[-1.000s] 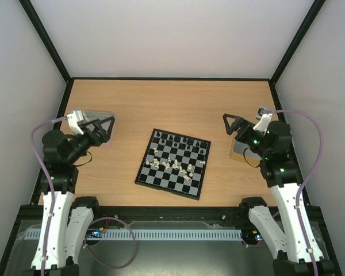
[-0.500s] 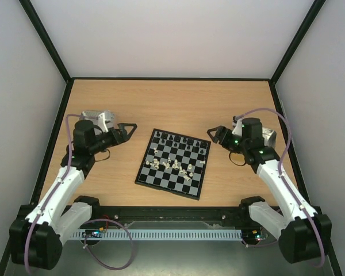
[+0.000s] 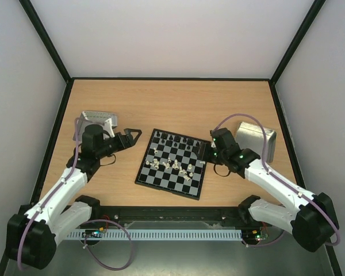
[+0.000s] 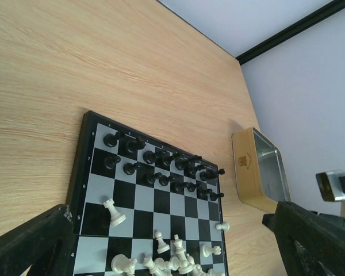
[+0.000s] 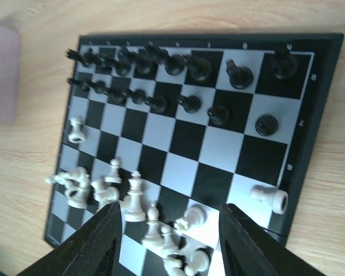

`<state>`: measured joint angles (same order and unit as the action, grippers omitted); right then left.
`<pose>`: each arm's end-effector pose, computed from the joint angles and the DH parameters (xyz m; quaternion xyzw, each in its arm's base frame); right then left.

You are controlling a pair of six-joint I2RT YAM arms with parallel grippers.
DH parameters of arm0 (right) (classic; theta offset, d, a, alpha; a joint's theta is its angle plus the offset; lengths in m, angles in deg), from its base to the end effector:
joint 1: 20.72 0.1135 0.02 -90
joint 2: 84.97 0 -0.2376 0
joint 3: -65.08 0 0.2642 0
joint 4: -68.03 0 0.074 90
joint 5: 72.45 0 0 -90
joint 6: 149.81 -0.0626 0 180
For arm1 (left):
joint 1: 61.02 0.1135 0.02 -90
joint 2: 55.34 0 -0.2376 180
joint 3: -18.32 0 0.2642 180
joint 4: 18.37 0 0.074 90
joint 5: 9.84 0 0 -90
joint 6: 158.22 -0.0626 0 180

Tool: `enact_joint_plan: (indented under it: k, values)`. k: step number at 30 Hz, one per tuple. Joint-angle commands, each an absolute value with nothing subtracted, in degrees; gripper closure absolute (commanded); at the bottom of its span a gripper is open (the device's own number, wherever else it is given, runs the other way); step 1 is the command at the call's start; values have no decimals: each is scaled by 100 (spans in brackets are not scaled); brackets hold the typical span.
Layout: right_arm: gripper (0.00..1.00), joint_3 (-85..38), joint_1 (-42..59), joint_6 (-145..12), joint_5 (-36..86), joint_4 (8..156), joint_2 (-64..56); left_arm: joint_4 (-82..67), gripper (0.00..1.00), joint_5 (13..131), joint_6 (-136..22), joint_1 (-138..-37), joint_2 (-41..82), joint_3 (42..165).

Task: Set up the chess pieces on the board
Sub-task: Pick up the chess piece from the chessboard.

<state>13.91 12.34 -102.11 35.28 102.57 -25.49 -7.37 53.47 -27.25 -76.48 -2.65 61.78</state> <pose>0.2064 0.1571 0.1891 0.0115 0.9076 0.3533 0.2264 0.2418 -0.0961 0.2152 -0.0475 0.8076 -0.4299 0.4009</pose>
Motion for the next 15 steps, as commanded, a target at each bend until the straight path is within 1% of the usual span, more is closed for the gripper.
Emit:
enact_joint_plan:
  k: [1,10,13,15]
  values:
    - [53,1480,1666,-10382,2663,10630,-2325,-651,4,5588,-2743,-7671,-617,6016]
    - [53,1359,2283,-10471,2483,10460,-1449,-580,3,5468,-2954,-7675,-812,5889]
    - [54,1295,2427,-10519,2429,10416,-1267,-525,3,5468,-2985,-7679,-816,5880]
    - [57,1247,2496,-10525,2383,10417,-1155,-515,3,5484,-2997,-7676,-838,5848]
